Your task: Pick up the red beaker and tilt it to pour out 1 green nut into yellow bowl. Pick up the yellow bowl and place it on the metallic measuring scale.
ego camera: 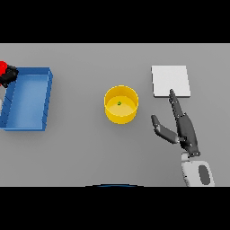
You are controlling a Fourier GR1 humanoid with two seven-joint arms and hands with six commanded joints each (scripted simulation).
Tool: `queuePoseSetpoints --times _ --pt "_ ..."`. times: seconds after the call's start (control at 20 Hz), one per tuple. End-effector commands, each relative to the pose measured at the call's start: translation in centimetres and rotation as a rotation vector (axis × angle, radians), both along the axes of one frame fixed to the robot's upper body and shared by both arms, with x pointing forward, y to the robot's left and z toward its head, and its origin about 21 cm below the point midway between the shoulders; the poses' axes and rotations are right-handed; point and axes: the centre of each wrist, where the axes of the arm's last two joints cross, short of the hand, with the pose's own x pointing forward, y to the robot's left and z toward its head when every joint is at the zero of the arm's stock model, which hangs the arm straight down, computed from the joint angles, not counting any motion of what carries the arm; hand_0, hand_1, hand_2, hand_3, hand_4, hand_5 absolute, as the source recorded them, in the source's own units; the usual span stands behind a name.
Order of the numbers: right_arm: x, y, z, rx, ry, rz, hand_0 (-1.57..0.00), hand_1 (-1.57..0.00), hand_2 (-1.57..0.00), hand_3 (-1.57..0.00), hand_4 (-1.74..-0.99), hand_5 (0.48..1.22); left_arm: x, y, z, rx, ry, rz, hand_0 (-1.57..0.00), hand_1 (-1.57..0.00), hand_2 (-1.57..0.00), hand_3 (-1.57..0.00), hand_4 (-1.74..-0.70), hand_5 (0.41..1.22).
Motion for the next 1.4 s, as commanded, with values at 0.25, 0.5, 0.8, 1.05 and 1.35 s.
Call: queuePoseSetpoints --times 0.25,0.5,0.8,1.05,1.35 --pt "-0.1 0.5 0.2 0.002 -0.008 0.006 0.00 0.00 0.00 0.00 -1.153 0.670 -1.8 0.4 1.4 -0.070 0.082 -0.199 -0.60 -0.55 -0.52 -0.54 -0.98 0.664" --pt "0.0 0.3 0.1 -0.029 -0.009 -0.009 0.00 0.00 0.00 0.00 -1.157 0.665 -1.8 0.0 0.8 0.047 0.178 -0.213 -0.20 -0.18 -0.17 -0.18 -0.81 0.627" --pt "0.3 0.7 0.7 -0.121 0.015 -0.017 0.00 0.00 0.00 0.00 -1.115 0.638 -1.5 -0.8 0.9 0.038 0.067 -0.247 -0.05 -0.05 -0.04 -0.05 -0.78 0.635" --pt "2.8 0.9 2.8 -0.453 -0.017 0.181 0.00 0.00 0.00 0.00 -1.122 0.649 -1.9 -1.1 0.8 -0.018 0.016 -0.260 -0.02 -0.01 -0.01 -0.01 -0.80 0.666" --pt "6.1 2.6 5.4 -0.868 -0.139 0.423 0.00 0.00 0.00 0.00 -1.152 0.632 -2.4 -1.4 0.5 -0.038 0.035 -0.262 0.00 0.00 0.00 0.00 -0.81 0.688"
